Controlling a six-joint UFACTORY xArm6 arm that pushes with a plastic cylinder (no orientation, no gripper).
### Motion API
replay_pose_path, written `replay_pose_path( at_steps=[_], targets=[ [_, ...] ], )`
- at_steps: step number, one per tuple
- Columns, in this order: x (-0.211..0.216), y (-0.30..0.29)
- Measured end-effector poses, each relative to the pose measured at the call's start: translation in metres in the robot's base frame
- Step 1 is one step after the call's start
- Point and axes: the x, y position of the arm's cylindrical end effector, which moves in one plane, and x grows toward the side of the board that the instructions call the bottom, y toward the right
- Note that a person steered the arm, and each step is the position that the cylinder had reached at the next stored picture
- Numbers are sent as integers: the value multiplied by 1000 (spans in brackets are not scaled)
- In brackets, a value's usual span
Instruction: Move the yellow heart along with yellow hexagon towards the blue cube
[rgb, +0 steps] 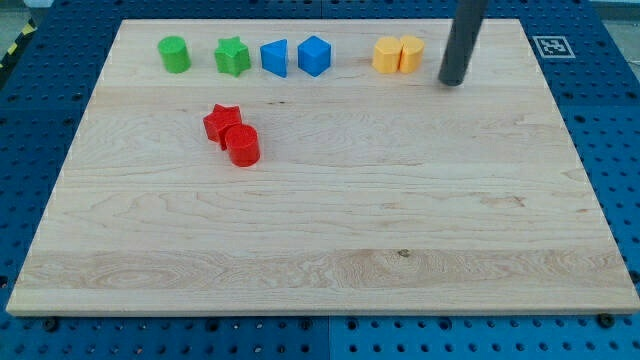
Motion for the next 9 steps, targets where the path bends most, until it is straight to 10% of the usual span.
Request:
replay_pose_path(
  at_steps=[9],
  targets=[
    [-47, -84]
  ],
)
